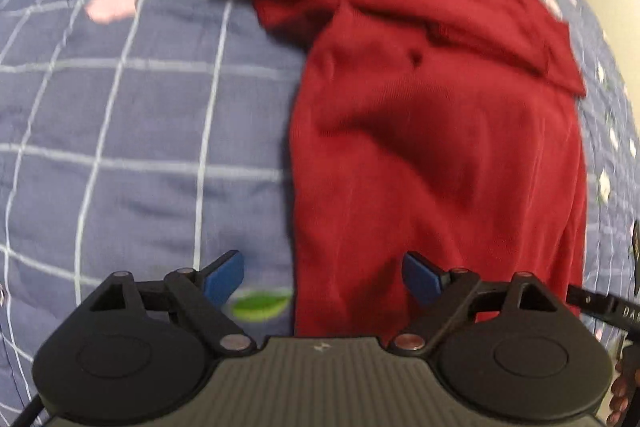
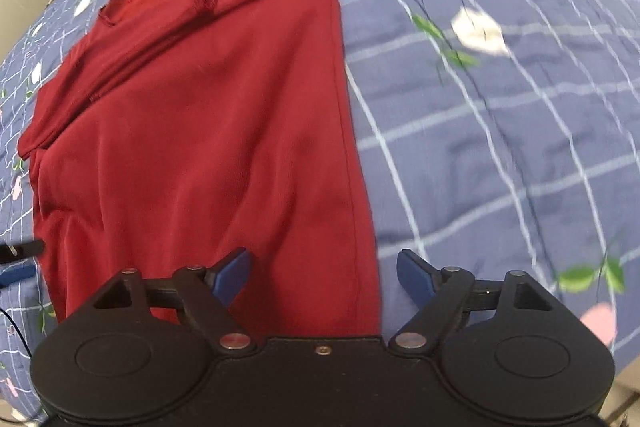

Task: Fold small clothes
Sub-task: 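Grasp the sweater hem with both tools, pull it straight, then open both tools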

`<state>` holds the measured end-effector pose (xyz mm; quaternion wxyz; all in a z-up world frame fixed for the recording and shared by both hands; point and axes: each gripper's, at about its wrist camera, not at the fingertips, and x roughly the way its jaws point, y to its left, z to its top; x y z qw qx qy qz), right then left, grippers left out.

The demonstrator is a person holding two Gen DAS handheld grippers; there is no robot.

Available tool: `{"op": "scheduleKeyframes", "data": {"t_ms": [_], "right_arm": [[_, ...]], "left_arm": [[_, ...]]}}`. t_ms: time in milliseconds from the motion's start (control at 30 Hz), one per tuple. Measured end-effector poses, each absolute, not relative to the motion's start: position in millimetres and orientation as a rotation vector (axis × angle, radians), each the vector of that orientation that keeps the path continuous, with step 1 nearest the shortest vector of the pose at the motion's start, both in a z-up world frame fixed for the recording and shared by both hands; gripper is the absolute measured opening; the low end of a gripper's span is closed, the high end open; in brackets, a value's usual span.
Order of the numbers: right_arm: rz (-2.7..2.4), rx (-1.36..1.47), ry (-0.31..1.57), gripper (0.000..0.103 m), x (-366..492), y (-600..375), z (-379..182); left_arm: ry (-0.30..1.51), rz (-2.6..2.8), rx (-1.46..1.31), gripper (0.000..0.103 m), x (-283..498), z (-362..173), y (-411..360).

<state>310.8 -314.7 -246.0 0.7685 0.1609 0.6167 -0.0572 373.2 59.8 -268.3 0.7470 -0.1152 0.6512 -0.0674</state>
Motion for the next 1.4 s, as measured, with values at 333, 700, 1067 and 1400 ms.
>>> {"op": "scheduleKeyframes", "data": {"t_ms": [333, 700, 1067, 1400], "right_arm": [[-0.168, 0.372, 1.411, 0.036, 310.2, -310.0, -249.0], [-0.062, 0.195, 1.401, 0.007, 301.2, -311.1, -218.4], [0.121, -0.003, 1.369, 0.005, 272.8, -336.2, -173.4], [0.199, -0.077, 1.388, 0.005, 219.2, -346.3, -178.8]], "left_arm": [[1.485, -0.093, -0.358, 0.014, 366.6, -261.9, 79.2], [1.458, 0.007, -0.168, 0.002, 313.5, -215.3, 59.1], [1.363, 0.053, -0.125, 0.001, 265.3, -179.7, 27.0], [1.361, 0.114, -0.166, 0.002, 201.0, -191.0, 17.2]]}}
